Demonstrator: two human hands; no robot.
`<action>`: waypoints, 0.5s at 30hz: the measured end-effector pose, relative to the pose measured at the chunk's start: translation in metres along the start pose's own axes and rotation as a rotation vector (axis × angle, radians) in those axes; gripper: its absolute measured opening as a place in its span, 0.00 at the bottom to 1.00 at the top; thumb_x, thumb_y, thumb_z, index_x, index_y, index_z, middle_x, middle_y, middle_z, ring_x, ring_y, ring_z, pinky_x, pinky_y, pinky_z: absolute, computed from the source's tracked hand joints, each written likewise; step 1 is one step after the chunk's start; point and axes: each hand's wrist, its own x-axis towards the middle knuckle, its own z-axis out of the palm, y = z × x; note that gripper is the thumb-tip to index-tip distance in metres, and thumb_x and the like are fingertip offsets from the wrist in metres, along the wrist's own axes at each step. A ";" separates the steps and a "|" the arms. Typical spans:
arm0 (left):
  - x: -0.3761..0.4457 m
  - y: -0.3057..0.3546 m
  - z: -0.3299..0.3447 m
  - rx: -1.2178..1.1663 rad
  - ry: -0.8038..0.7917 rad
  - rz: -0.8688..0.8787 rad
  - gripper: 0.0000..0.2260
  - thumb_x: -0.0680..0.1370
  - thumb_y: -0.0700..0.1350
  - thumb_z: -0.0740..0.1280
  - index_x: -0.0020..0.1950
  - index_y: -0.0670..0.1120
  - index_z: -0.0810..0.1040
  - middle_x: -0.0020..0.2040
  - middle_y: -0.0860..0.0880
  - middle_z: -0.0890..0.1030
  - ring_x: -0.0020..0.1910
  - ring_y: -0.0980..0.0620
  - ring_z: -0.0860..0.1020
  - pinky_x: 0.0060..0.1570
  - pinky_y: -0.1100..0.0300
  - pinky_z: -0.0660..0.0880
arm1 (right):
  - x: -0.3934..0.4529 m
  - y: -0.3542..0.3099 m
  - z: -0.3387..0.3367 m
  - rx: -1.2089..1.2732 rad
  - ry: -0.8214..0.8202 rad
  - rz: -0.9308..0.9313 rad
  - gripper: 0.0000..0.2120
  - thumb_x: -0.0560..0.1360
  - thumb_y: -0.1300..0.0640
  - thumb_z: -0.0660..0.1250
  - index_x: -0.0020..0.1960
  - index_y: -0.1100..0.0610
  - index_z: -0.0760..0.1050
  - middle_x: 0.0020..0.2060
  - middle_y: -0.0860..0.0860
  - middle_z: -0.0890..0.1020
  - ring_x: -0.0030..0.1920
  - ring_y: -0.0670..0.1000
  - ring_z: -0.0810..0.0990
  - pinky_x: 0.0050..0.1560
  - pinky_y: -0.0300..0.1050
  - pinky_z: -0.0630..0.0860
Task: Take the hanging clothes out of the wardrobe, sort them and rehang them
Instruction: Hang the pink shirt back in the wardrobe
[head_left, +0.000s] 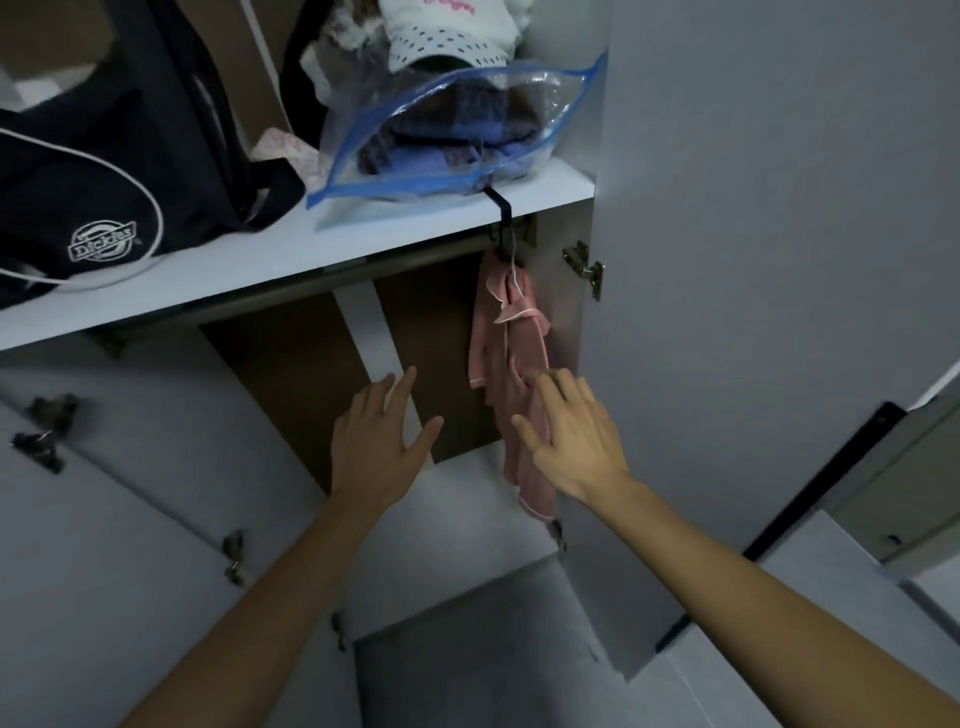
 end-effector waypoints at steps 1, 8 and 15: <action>-0.009 -0.005 -0.004 0.004 0.004 -0.005 0.35 0.81 0.72 0.50 0.84 0.56 0.57 0.79 0.46 0.67 0.77 0.43 0.66 0.68 0.38 0.72 | -0.006 -0.004 0.000 -0.006 0.000 -0.003 0.27 0.82 0.40 0.60 0.77 0.51 0.65 0.68 0.50 0.71 0.65 0.52 0.71 0.61 0.52 0.77; -0.089 -0.042 -0.027 -0.040 0.029 -0.139 0.36 0.80 0.72 0.51 0.85 0.56 0.56 0.80 0.46 0.66 0.78 0.41 0.64 0.71 0.37 0.69 | -0.040 -0.054 0.014 0.019 -0.054 -0.069 0.31 0.80 0.36 0.55 0.78 0.50 0.65 0.67 0.49 0.72 0.66 0.53 0.71 0.63 0.52 0.74; -0.194 -0.046 -0.065 0.068 0.094 -0.351 0.34 0.81 0.68 0.53 0.83 0.53 0.61 0.73 0.49 0.73 0.71 0.45 0.70 0.62 0.46 0.72 | -0.073 -0.110 0.049 0.219 -0.221 -0.328 0.29 0.82 0.41 0.63 0.80 0.50 0.64 0.71 0.49 0.72 0.68 0.51 0.71 0.65 0.48 0.72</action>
